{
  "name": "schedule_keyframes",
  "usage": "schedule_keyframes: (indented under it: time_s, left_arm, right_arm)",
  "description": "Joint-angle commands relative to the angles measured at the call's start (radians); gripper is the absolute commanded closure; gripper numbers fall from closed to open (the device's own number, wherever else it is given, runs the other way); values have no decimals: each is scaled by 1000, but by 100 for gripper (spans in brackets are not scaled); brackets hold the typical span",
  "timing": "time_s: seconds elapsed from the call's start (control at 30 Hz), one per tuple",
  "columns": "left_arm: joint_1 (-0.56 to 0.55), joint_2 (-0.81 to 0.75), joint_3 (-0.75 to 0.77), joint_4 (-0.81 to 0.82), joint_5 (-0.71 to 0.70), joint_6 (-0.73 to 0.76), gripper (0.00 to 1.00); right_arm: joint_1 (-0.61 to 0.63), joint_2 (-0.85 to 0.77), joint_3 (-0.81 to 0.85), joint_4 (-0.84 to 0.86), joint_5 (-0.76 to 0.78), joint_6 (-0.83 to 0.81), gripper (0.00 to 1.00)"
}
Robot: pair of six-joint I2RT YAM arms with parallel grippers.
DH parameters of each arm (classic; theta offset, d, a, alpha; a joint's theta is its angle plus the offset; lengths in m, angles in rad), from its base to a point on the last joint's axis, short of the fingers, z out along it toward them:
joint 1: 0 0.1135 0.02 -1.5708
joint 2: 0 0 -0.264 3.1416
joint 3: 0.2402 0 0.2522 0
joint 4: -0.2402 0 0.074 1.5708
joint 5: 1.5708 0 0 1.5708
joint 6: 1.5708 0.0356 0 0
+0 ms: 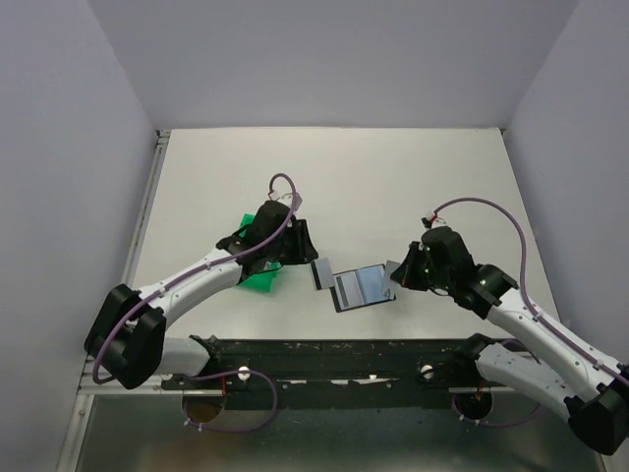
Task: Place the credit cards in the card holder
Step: Place the credit card at the center of the board, then turn over the card slot in the card holder.
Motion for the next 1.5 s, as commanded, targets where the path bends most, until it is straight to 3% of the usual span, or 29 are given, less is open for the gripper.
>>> schedule_keyframes:
  time_s: [0.0,0.13,0.33,0.63,0.7,1.0,1.37,1.47]
  left_arm:
    - [-44,-33,-49,216,150,-15,53]
    - [-55,-23,-101,409,295,-85,51]
    - [-52,-43,-262,928,519,-285,46]
    - [-52,124,-377,1666,636,-678,45]
    - [-53,167,-377,1769,647,-727,45]
    - [-55,125,-388,1684,650,-679,47]
    - [-76,89,-351,1644,679,-666,75]
    - [-82,84,-350,1641,679,-664,88]
  right_arm:
    - [-2,59,88,-31,-14,-84,100]
    - [-4,36,70,68,-154,-138,100]
    - [-18,-12,26,228,-367,-129,99]
    - [-47,-38,-8,381,-530,-66,99]
    - [-51,-46,-16,406,-557,-51,100]
    - [-61,-81,-33,431,-587,-25,100]
    - [-62,-32,-36,515,-604,20,99]
    - [-62,-17,-28,532,-607,29,100]
